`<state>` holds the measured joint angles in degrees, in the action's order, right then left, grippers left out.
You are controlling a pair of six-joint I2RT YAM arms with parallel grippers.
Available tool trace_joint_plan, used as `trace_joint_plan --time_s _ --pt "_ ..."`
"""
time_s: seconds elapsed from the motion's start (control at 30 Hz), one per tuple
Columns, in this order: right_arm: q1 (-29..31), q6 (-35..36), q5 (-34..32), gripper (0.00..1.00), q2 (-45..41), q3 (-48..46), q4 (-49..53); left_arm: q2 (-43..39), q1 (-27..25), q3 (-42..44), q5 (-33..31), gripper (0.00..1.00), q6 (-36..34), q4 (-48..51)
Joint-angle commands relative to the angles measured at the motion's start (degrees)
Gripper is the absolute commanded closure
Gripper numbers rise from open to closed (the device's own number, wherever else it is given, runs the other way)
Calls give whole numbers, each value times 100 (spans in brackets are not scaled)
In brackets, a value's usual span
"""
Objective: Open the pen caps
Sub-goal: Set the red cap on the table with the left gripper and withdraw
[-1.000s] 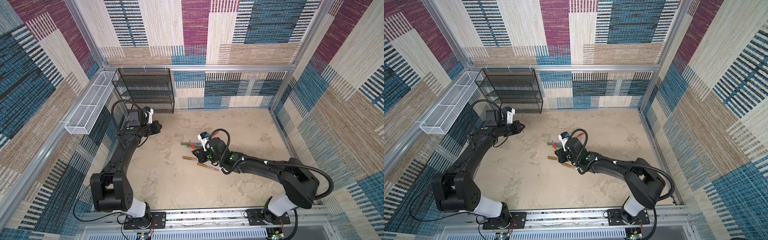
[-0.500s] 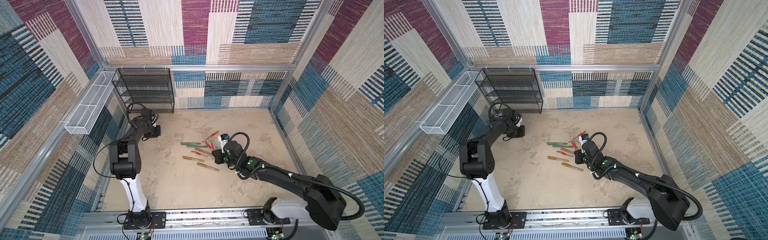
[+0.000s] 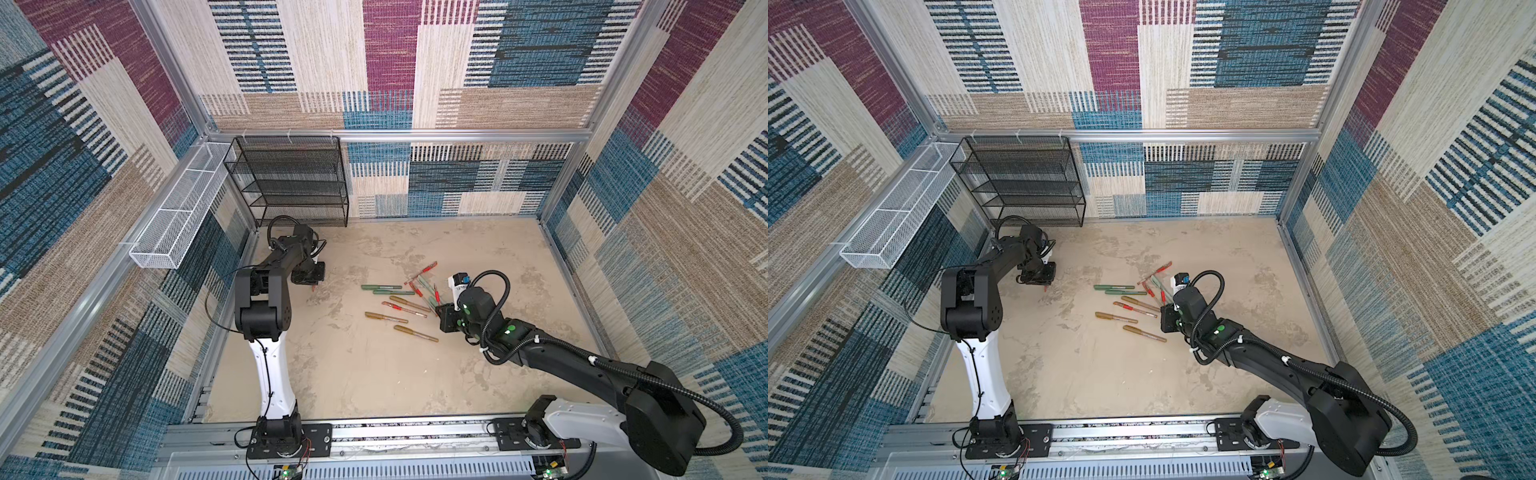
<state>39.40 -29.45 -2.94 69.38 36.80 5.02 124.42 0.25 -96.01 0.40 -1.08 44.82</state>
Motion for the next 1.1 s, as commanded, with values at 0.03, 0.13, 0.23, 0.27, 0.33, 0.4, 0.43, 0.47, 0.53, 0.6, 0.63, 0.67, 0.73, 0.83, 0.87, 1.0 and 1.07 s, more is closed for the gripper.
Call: trace_joint_plan --time_s 0.03,0.13,0.23,0.27,0.33,0.4,0.43,0.47,0.53,0.6,0.63,0.67,0.73,0.83,0.87,1.0,1.07 --pt "-37 0 -22 100 53 124 18 -19 -25 -63 -145 83 -59 164" --pt "-46 14 -21 100 10 68 -15 -107 -25 -15 -122 77 -17 143" --pt "-145 34 -42 100 17 50 17 -190 -43 -21 -165 60 16 145" --pt "-181 40 -24 100 22 83 76 -241 -51 -17 -188 59 12 146" --pt "-243 124 5 100 23 191 161 -420 -54 40 -199 56 29 128" --pt "-295 238 -19 100 31 261 205 -625 -61 126 -177 54 79 90" --pt "-345 302 -26 100 61 310 230 -751 -68 186 -164 52 90 52" --pt "-403 344 -22 100 84 376 271 -892 -83 255 -159 51 91 23" --pt "-571 437 42 100 191 578 439 -1256 -134 430 -173 45 73 -38" --pt "-722 600 129 100 277 763 547 -1676 -158 666 -70 41 72 -148" --pt "-808 701 136 100 347 844 579 -1905 -157 816 9 39 106 -234" --pt "-895 777 149 100 412 927 617 -2114 -161 965 83 37 129 -312" --pt "-1160 936 252 100 610 1151 708 -2611 -159 1339 324 34 122 -509" --pt "-1524 1098 412 100 930 1508 910 -3351 -157 1850 584 23 3 -711" --pt "-1609 1181 447 100 1028 1620 970 -3559 -159 1999 637 20 -22 -777" --pt "-2024 1462 517 100 1465 1947 1010 -4566 -157 2802 866 6 -1 -1247" --pt "-2244 1537 641 100 1744 2164 1067 -5051 -140 3143 1068 1 15 -1421"
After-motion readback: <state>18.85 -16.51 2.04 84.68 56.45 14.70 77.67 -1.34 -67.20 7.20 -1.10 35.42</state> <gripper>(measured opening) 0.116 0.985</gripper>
